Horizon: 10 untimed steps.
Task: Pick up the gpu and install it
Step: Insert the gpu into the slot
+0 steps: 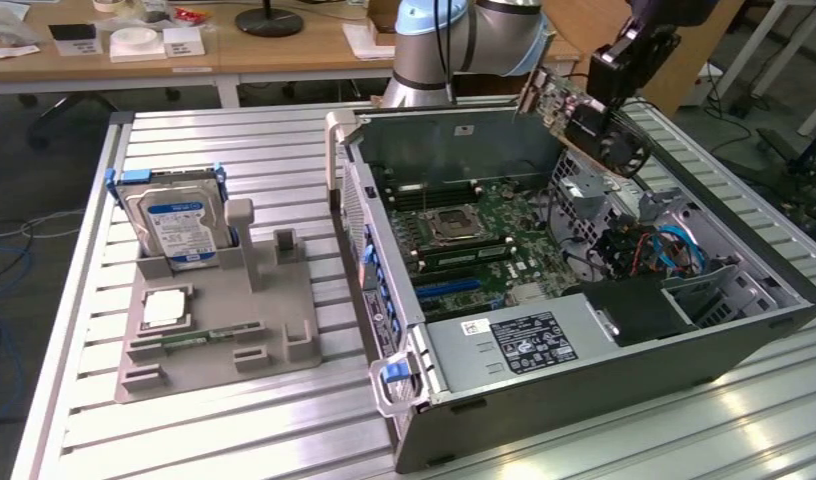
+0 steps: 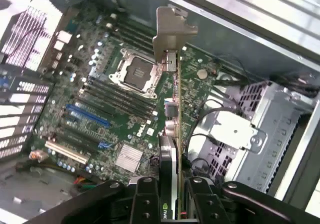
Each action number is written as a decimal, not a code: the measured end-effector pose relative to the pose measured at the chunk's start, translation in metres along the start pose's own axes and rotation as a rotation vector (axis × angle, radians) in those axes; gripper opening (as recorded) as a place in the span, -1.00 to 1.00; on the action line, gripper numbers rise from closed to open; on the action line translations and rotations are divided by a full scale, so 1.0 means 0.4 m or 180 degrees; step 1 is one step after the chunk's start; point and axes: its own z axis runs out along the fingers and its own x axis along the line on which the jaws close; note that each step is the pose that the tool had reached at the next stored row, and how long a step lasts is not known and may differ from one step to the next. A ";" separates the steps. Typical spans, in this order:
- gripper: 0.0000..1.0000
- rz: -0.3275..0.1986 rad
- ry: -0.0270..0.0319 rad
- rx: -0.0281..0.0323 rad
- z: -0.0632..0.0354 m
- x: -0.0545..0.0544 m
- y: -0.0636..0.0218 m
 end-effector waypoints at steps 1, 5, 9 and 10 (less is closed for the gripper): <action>-0.47 -0.0057 0.0004 0.0000 0.000 0.000 0.000; -0.47 -0.0289 0.0022 -0.0002 0.000 0.000 0.000; -0.47 -0.0519 0.0040 -0.0003 0.000 0.000 0.000; -0.47 -0.0576 0.0044 -0.0004 0.000 0.000 0.000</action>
